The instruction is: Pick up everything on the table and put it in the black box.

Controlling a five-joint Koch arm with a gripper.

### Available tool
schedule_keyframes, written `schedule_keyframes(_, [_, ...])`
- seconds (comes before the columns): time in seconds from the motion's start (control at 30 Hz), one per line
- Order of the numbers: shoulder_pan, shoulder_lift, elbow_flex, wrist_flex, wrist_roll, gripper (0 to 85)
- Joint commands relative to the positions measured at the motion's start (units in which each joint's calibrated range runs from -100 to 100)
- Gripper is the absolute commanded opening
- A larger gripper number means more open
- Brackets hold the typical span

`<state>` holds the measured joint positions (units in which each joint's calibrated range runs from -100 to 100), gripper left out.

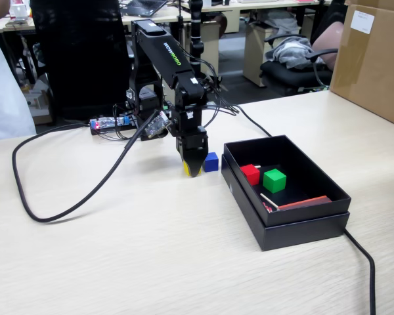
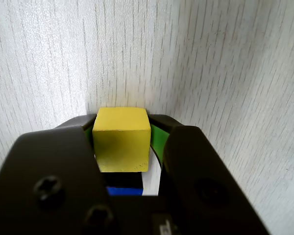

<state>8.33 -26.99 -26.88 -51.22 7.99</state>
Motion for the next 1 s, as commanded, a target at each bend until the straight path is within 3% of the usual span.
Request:
schedule_keyframes(0.0, [-1.3, -7.4, 3.1, -2.7, -0.6, 12.8])
schedule_keyframes(0.17, [-1.7, -14.3, 20.8, -16.0, -1.3, 12.8])
schedule_keyframes(0.3, [0.9, -12.0, 37.1, -18.4, -1.3, 12.8])
schedule_keyframes(0.7, [6.6, 30.3, 75.2, -18.4, -1.2, 13.0])
schedule_keyframes(0.97, [8.0, 48.4, 86.8, -18.4, -0.7, 13.0])
